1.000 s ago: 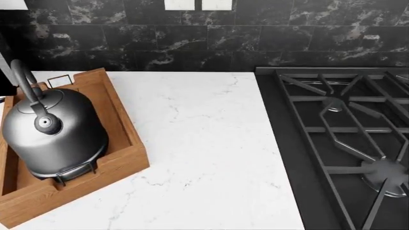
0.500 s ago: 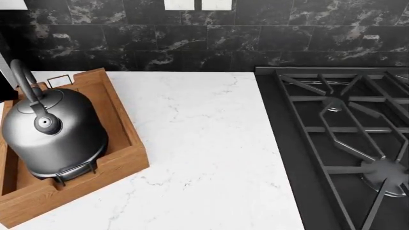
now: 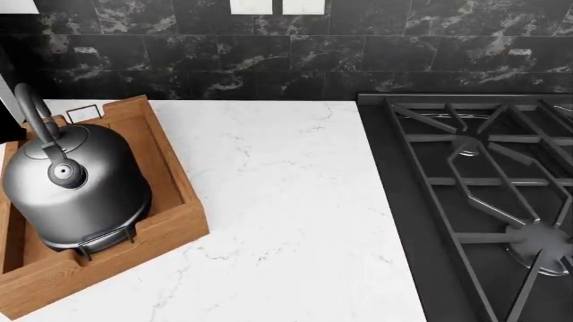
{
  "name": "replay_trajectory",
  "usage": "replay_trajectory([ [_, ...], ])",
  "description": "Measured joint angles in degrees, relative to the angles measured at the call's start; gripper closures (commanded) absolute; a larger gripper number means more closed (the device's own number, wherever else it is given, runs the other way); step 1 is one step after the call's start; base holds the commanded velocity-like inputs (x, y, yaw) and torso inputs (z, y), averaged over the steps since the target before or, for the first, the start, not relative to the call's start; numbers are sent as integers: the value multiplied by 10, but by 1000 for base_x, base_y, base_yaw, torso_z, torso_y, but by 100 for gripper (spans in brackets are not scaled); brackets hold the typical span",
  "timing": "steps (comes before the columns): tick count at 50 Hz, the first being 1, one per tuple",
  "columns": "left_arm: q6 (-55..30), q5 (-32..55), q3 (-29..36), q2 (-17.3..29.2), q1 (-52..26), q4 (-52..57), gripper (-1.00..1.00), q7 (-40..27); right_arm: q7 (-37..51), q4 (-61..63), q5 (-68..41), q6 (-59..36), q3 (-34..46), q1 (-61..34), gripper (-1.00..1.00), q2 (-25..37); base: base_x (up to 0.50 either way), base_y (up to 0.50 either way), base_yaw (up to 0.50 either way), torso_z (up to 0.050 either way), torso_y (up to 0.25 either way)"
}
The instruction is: Pick the kettle from the counter and place it on the tray. Then pick the mug from the cabinet and place it on the tray. Then close the cabinet doors.
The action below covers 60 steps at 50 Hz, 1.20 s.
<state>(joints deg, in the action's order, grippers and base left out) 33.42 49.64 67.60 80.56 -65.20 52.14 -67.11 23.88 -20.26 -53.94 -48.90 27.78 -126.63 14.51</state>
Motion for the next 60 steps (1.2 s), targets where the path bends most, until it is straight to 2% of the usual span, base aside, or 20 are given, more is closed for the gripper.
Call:
replay_trajectory([
  [14,8,-2,0,2,7,-5,-100,0,-23,5,106,8,64,-4,-100,-19,5,2,3,0,0],
  [36,28,-12,3,9,23,-13,-100,-1,-14,27,351,-15,271,-15,-100,-59,5,2,2,0,0],
  [50,46,-17,4,16,33,-20,-100,-1,-34,-38,481,-7,410,-19,-100,-102,1,0,0,0,0],
  [60,58,-20,6,20,42,-26,-100,-2,-49,-92,535,8,491,-20,-100,-127,0,0,0,0,0],
])
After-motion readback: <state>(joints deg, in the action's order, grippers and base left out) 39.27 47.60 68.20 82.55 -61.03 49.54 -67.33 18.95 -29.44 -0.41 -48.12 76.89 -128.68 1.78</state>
